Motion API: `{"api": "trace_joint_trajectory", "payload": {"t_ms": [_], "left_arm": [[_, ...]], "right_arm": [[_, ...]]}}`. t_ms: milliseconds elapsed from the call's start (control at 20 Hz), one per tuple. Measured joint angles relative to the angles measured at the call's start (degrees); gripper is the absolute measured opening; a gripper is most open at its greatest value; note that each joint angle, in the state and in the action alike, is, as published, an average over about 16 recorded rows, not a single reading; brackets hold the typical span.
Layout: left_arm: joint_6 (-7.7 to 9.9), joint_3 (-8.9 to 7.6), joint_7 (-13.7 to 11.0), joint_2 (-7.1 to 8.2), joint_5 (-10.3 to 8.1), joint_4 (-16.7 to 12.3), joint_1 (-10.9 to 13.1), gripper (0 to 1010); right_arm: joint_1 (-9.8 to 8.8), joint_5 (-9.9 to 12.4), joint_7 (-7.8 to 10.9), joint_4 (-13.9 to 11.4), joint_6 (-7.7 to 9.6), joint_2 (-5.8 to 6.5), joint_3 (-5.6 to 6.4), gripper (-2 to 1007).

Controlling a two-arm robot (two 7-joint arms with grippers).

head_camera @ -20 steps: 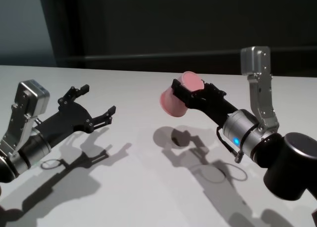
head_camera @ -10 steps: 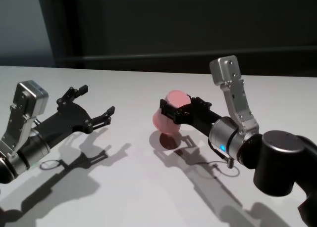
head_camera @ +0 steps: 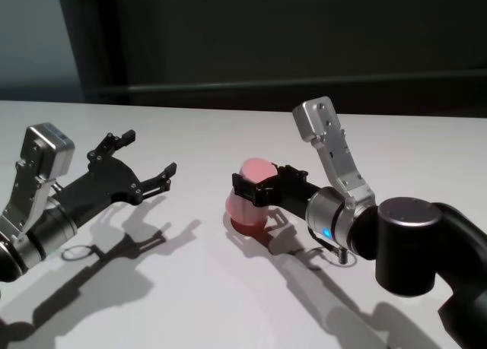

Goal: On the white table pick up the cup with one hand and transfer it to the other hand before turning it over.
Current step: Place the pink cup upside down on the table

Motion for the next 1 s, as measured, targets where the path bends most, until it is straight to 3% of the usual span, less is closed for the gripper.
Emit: {"api": "trace_joint_trajectory", "payload": {"t_ms": [600,1000], "left_arm": [[0.0,0.0,0.0,0.0,0.0,0.0,0.0,1001],[0.0,0.0,0.0,0.0,0.0,0.0,0.0,1001]], "right_arm": [[0.34,-0.82,0.47,1.29,4.33,-1.21,0.18,737],[0.26,-0.99,0.46,1.59,6.18,-1.67,0.65,737]]}}
